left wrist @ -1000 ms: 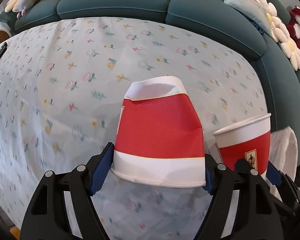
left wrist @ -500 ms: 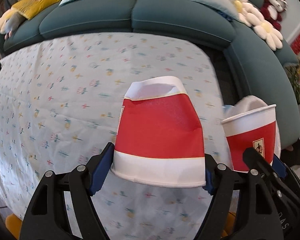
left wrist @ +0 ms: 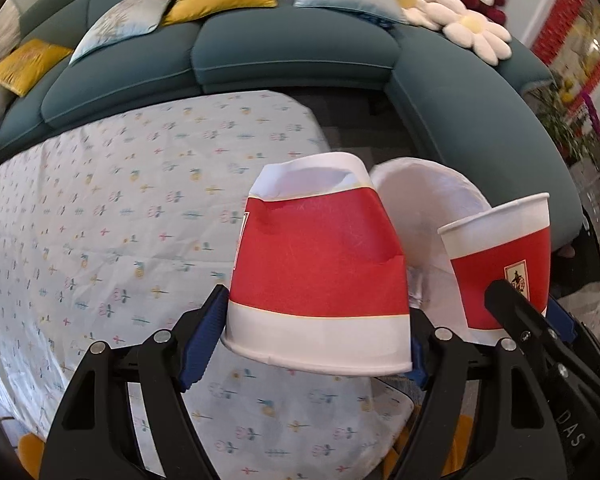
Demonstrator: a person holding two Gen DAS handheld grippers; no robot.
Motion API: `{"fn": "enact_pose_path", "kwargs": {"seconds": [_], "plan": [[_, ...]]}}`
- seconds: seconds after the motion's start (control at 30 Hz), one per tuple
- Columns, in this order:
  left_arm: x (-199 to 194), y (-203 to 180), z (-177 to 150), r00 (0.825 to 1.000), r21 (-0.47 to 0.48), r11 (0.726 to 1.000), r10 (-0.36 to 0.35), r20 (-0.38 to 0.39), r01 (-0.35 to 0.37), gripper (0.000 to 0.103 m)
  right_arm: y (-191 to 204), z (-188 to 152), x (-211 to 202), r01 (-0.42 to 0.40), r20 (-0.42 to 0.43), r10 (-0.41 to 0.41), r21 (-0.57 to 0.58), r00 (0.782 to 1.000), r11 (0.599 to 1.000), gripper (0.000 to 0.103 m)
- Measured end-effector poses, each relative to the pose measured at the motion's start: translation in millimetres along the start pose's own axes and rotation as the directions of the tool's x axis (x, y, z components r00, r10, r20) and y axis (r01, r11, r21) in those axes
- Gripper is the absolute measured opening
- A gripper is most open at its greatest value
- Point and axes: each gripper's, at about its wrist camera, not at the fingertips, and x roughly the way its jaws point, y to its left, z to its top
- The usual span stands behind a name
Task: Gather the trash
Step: 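Carry both red cups over the bin, then open the left tool then the right tool to drop the cups into the bin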
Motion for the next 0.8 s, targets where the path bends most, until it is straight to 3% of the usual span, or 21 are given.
{"fn": "enact_pose_path", "kwargs": {"seconds": [0.8], "plan": [[7.0,-113.2,4.3,0.999,0.182,0.983,-0.038,0.005,0.036,0.073,-99.2,-0.7,-31.1,0.036,0.063,-0.045,0.138,0.997,0.99,0.061]]}}
